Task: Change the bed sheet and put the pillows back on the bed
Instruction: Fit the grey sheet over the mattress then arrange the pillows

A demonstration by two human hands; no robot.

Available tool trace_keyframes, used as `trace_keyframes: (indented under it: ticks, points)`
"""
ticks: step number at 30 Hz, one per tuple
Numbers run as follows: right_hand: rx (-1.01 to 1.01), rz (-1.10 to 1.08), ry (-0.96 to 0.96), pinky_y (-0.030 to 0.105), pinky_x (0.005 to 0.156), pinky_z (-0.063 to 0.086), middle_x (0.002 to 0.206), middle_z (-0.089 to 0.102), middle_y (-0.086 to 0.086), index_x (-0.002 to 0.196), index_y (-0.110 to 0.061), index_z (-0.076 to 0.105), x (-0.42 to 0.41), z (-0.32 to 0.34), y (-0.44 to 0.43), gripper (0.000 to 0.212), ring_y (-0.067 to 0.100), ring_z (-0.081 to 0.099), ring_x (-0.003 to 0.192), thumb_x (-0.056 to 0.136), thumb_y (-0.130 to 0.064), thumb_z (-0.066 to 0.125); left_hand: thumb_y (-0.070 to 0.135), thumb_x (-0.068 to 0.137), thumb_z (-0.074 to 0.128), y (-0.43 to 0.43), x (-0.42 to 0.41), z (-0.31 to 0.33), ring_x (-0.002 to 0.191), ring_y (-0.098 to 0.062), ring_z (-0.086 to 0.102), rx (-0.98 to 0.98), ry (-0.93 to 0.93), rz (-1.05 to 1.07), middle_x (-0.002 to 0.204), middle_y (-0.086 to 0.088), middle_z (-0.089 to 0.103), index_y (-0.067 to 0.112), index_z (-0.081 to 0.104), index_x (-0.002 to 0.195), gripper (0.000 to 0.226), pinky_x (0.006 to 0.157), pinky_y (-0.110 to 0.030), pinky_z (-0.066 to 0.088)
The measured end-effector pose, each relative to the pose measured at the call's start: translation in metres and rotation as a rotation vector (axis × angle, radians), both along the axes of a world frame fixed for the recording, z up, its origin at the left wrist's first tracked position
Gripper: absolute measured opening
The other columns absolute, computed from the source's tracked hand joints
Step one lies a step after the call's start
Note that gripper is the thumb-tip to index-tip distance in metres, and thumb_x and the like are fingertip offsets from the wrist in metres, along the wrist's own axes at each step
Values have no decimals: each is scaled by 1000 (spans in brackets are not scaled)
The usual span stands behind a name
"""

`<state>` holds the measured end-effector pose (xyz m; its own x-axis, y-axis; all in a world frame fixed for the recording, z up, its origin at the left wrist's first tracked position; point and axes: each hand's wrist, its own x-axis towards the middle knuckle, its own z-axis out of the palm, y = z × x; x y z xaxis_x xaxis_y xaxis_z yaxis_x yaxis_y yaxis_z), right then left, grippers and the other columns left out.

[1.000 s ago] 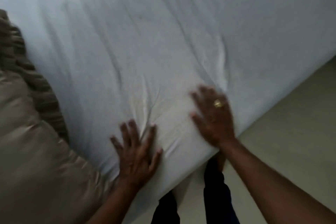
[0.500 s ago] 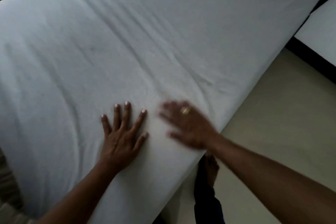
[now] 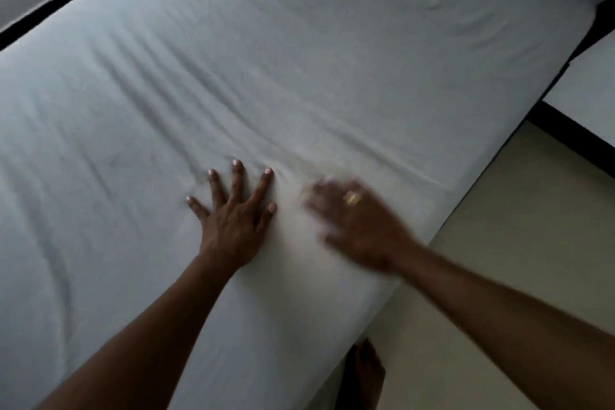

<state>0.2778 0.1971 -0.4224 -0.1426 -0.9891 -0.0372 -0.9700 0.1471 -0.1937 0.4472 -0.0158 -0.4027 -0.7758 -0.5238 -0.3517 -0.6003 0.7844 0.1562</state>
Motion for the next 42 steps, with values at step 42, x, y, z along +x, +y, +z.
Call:
trace_keyframes:
  ticks: [42]
  points:
    - [48, 130, -18, 57, 124, 8, 171, 7, 7, 162, -25, 17, -344, 10, -140, 75, 26, 6, 157, 98, -52, 44, 74, 96, 24, -115, -371, -19, 151, -41, -20, -151, 80, 36, 167, -4, -22, 55, -9, 154, 69, 110, -79, -1]
